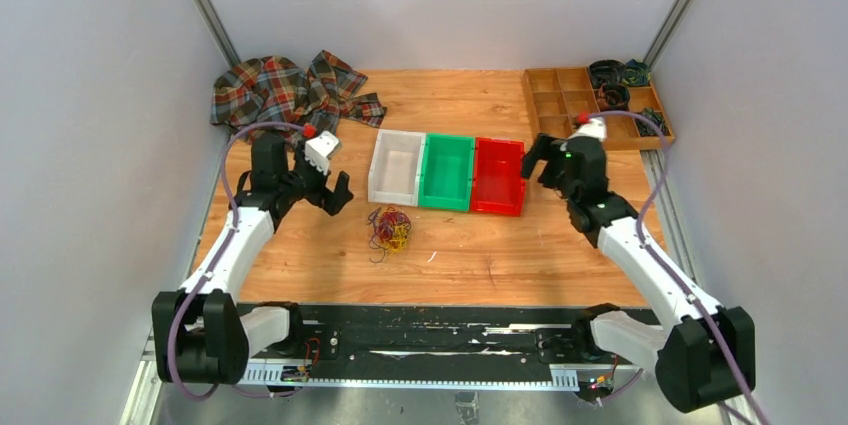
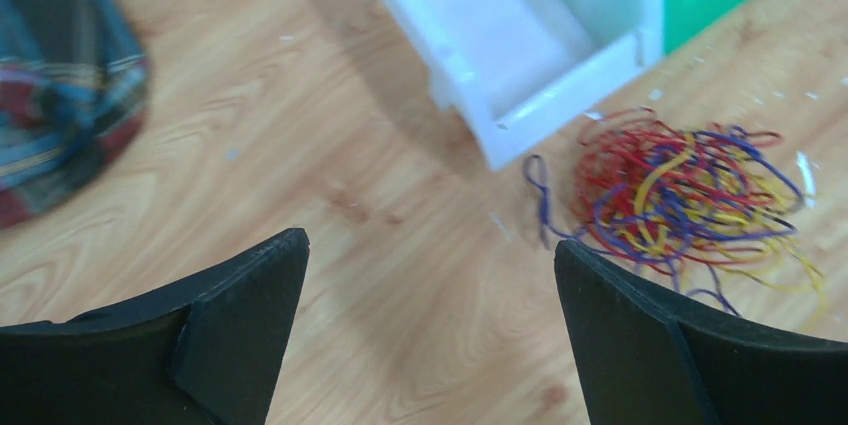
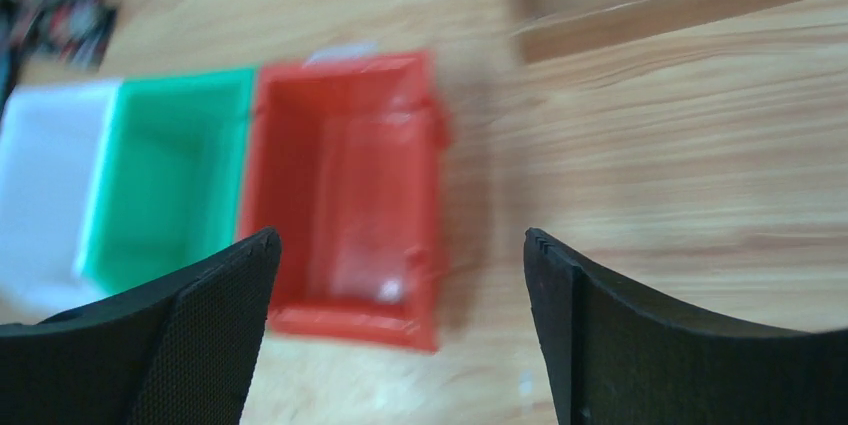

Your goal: Untangle the cables

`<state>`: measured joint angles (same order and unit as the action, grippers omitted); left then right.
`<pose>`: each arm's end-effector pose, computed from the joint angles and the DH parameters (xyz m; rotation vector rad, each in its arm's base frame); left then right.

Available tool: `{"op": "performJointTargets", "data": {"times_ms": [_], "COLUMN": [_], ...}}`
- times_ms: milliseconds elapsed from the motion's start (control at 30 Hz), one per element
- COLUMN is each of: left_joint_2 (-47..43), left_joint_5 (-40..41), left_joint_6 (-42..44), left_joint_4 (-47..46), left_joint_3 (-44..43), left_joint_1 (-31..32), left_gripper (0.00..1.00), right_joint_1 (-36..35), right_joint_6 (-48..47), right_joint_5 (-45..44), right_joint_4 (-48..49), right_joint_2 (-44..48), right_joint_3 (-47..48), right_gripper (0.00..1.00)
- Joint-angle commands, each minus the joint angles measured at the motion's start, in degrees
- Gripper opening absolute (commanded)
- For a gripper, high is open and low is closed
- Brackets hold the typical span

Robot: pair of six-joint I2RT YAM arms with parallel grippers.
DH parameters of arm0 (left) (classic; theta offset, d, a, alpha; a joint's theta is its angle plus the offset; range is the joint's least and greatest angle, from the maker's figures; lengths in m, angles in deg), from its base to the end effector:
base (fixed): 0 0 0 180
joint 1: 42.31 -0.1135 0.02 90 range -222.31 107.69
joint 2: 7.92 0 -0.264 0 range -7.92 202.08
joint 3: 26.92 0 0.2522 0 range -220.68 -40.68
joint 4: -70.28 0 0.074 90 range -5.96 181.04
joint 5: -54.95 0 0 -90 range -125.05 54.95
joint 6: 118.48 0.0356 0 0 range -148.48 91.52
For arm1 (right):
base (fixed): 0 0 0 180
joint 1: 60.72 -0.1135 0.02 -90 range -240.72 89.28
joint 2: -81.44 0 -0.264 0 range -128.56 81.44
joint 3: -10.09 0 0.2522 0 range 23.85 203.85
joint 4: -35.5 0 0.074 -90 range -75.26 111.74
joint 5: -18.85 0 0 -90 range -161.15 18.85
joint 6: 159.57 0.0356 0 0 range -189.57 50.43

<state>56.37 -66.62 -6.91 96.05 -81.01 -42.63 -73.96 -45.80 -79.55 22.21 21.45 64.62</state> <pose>0.2382 -0.0173 0.2454 0.6834 2.0044 -0.3788 0.2372 0.0505 0.2830 0.2743 1.8858 0.3003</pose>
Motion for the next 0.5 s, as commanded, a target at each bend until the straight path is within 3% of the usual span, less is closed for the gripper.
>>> {"op": "performJointTargets", "data": {"times_ms": [0, 167, 467], "left_joint_2": [3.5, 7.9, 15.6], "left_joint_5": [-5.8, -4.9, -7.9], "left_joint_6": [6.4, 7.8, 17.9], "left_joint_4": [10.6, 9.8, 16.6], "left_joint_3": [-4.1, -4.4, -10.3], "left_joint_1": [3.7, 9.5, 13.0], "left_gripper": [0.98, 0.99, 0.86], "right_joint_1": [-13.3, -26.9, -36.8], "right_joint_6": [-1.1, -0.4, 2.3], "right_joint_5": [0.8, -1.6, 1.4], "right_joint_4": [-8.3, -7.5, -10.8], "right_joint_2": [-2.2, -5.2, -7.0], "right_joint_3": [4.6, 5.0, 5.3], "right_gripper": [0.89, 0.81, 0.69]}}
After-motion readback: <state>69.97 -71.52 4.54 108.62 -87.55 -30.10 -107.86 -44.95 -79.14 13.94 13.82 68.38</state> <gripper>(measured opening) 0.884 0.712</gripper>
